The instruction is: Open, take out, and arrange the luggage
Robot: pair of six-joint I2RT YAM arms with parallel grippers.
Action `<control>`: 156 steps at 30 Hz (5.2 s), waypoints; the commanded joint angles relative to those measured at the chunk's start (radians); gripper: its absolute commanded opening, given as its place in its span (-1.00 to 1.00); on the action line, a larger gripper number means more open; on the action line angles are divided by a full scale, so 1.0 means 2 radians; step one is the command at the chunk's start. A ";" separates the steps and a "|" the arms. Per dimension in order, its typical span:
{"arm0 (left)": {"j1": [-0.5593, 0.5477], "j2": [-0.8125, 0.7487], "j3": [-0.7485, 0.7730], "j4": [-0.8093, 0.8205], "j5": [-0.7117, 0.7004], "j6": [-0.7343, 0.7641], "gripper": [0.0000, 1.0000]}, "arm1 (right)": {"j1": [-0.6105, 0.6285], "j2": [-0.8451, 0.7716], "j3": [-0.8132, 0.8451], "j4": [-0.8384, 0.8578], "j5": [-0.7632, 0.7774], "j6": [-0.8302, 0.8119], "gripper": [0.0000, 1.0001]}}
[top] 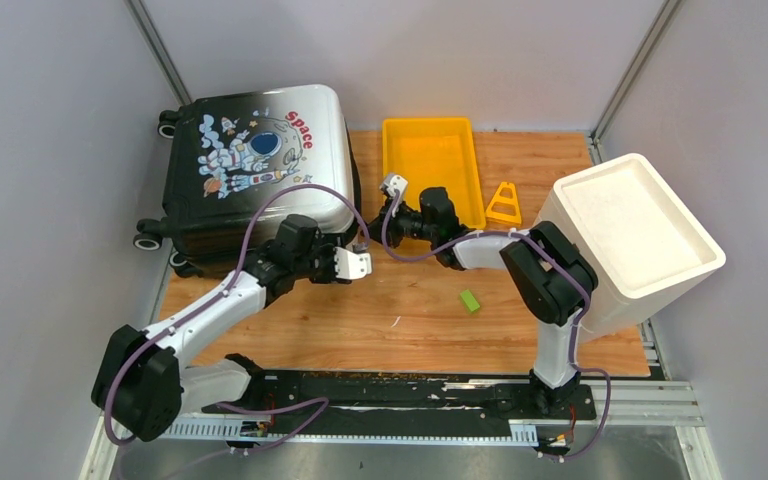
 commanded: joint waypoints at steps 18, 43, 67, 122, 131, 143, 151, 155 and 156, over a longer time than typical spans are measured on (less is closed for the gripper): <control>0.013 0.074 -0.002 0.100 -0.158 -0.016 0.21 | -0.001 -0.026 -0.008 0.114 -0.070 0.010 -1.00; 0.001 -0.114 0.053 -0.280 -0.035 -0.061 -1.00 | -0.045 -0.048 0.031 0.087 0.089 -0.037 -1.00; -0.030 -0.170 0.169 -0.519 0.082 0.021 -1.00 | -0.145 0.084 0.230 0.090 0.133 -0.085 -1.00; -0.005 -0.174 0.271 -0.367 -0.329 -0.634 1.00 | -0.139 0.123 0.188 0.271 -0.049 -0.115 -1.00; 0.267 -0.070 0.356 -0.413 -0.225 -0.651 1.00 | -0.099 0.061 0.081 0.313 -0.034 -0.117 -1.00; 0.267 0.003 0.454 -0.393 -0.137 -0.530 0.86 | -0.029 -0.001 -0.023 0.341 -0.004 -0.124 -1.00; 0.023 0.011 0.425 -0.389 -0.229 -0.429 0.87 | -0.054 -0.001 -0.004 0.340 0.012 -0.127 -1.00; -0.052 0.038 0.419 -0.383 -0.298 -0.405 0.96 | -0.065 -0.004 -0.003 0.350 0.001 -0.111 -1.00; -0.076 0.047 0.415 -0.378 -0.310 -0.395 0.99 | -0.065 -0.003 -0.005 0.354 0.000 -0.109 -1.00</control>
